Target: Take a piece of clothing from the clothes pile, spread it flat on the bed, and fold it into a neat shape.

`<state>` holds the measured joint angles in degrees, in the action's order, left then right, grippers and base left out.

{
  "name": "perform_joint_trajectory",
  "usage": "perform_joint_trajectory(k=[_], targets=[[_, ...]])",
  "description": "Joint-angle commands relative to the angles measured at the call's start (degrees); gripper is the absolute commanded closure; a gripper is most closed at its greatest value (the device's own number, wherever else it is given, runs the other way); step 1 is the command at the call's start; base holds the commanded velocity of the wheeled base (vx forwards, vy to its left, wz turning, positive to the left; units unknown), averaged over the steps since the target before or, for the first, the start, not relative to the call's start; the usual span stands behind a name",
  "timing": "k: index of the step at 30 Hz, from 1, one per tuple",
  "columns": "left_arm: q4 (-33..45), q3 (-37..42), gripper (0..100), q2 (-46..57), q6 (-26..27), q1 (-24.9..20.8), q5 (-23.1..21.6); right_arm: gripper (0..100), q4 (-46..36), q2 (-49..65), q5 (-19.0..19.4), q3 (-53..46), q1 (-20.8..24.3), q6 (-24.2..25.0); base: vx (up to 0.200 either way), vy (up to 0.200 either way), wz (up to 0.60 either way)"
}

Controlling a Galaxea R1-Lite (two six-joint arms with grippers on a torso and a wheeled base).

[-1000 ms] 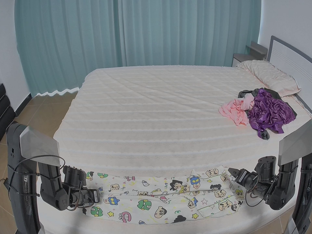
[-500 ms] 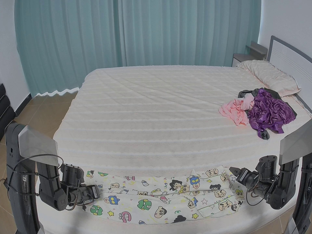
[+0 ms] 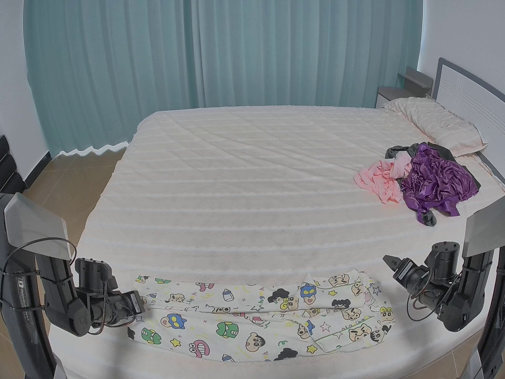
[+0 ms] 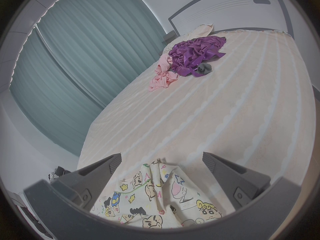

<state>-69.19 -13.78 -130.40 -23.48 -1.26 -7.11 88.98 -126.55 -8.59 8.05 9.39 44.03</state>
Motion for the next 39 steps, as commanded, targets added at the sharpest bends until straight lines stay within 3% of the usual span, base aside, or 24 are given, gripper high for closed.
perform_joint_trajectory(k=[1,13,17,18,19,21,25,28,30,33,39], targets=[[-0.06,0.15,100,0.59,0.01,0.55,-0.01,0,0.85,0.6,-0.02,0.04,-0.16,0.0,0.0,0.0,0.0],[-0.06,-0.11,100,2.87,0.36,7.85,-2.39,0,0.85,0.6,-0.02,0.13,-0.25,0.0,0.0,0.0,0.0],[1.78,-0.73,100,6.13,2.03,15.32,-5.72,0,0.85,0.52,-0.02,0.13,-0.25,0.09,0.0,0.0,0.0],[1.78,-0.73,100,6.13,2.03,15.32,-5.72,0,0.85,0.52,-0.02,0.13,-0.25,0.09,0.0,0.0,0.0],[3.45,-2.04,100,7.53,3.18,19.62,-7.13,0,0.85,0.52,-0.02,0.13,-0.25,0.09,0.0,0.0,0.0],[4.68,-3.01,100,8.5,3.62,22.0,-7.92,0,0.85,0.52,-0.02,0.13,-0.25,0.09,0.0,0.0,0.0],[14.97,-9.43,100,13.07,5.73,32.11,-11.35,0,0.85,0.6,-0.11,0.13,-0.25,0.09,0.0,0.0,0.0],[19.45,-12.42,100,14.39,6.96,35.27,-12.93,0,0.85,0.6,-0.11,0.13,-0.25,0.09,0.0,0.0,0.0],[29.91,-18.74,100,17.64,8.1,40.54,-16.27,0,0.85,0.69,-0.11,0.04,-0.25,0.09,0.0,0.0,0.0],[40.28,-24.81,100,19.57,10.56,43.71,-17.94,0,0.85,0.69,-0.11,0.13,-0.25,0.0,0.0,0.0,0.0],[47.57,-27.62,100,23.18,11.79,43.53,-18.47,0,0.85,0.69,-0.11,0.13,-0.25,0.0,0.0,0.0,0.0]])
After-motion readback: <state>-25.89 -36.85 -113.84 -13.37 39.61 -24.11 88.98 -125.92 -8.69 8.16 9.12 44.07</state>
